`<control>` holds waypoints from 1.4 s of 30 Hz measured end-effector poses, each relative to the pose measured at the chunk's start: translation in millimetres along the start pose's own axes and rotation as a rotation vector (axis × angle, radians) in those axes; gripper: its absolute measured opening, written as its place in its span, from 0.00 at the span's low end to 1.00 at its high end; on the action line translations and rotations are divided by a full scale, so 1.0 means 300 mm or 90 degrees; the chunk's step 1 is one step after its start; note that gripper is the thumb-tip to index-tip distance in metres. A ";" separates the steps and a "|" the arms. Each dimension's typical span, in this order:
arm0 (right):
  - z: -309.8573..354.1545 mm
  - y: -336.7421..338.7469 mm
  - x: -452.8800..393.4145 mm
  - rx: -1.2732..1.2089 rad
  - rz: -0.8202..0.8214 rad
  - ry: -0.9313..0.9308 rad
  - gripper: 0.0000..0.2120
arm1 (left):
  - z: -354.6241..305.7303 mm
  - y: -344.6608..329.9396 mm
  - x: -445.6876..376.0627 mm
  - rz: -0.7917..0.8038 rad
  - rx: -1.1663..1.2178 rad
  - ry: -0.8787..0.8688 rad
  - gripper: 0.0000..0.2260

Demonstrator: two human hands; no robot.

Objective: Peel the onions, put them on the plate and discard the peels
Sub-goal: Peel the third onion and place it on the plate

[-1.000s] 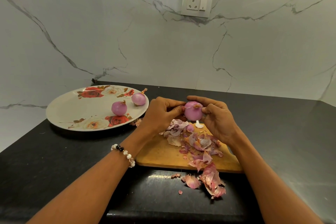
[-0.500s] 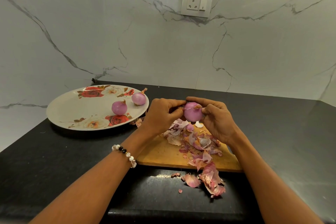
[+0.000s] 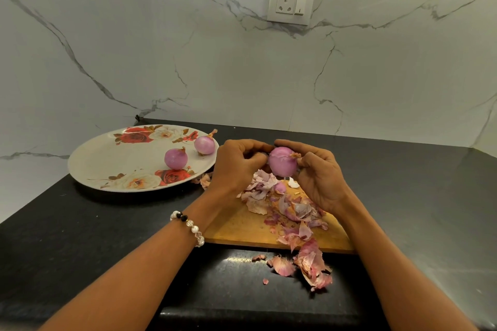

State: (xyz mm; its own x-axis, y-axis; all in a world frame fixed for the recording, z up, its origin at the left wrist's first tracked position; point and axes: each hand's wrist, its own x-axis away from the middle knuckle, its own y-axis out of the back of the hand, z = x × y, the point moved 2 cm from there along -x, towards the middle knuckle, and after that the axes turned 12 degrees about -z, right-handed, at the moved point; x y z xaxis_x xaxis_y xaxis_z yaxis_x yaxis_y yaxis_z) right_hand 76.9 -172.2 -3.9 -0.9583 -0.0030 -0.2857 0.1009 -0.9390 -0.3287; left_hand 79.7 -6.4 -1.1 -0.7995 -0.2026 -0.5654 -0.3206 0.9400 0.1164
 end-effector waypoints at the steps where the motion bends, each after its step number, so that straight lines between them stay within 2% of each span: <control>1: -0.001 -0.001 -0.001 -0.004 0.000 -0.003 0.22 | 0.004 0.000 -0.002 0.003 0.018 0.027 0.08; 5: -0.001 0.000 -0.006 -0.026 0.001 -0.008 0.22 | 0.012 -0.014 0.007 -0.016 0.068 0.124 0.08; 10: 0.013 0.028 -0.023 -0.100 -0.025 0.017 0.19 | 0.048 0.008 -0.012 -0.068 -0.024 0.166 0.07; 14: 0.026 0.056 -0.040 -0.118 -0.055 0.029 0.20 | 0.041 0.033 -0.027 -0.066 -0.101 0.063 0.05; 19: 0.014 0.044 -0.035 -0.030 -0.072 0.028 0.18 | -0.011 0.026 -0.008 -0.102 -0.075 -0.100 0.07; 23: 0.017 0.034 -0.025 0.004 -0.052 0.024 0.18 | -0.033 0.022 -0.010 -0.026 -0.006 -0.237 0.13; 26: 0.010 0.027 -0.023 0.029 -0.031 0.015 0.18 | -0.022 0.006 -0.009 0.044 -0.026 -0.315 0.14; 33: 0.004 0.017 -0.013 0.080 0.030 0.004 0.13 | -0.009 0.027 -0.016 0.023 -0.045 -0.303 0.12; 38: -0.008 0.026 -0.010 0.210 0.034 0.040 0.21 | -0.021 0.024 -0.003 0.036 -0.153 -0.379 0.10; 42: -0.005 0.020 -0.003 0.222 0.050 0.067 0.23 | -0.024 0.015 0.005 0.048 -0.227 -0.423 0.08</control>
State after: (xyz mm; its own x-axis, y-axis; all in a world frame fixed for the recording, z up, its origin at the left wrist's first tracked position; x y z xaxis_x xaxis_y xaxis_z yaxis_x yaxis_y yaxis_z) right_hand 78.8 -177.1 -7.0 -0.9170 -0.0612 -0.3941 0.0583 -0.9981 0.0194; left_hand 73.4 -4.5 4.3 -0.3871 0.1731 -0.9056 -0.5128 0.7758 0.3675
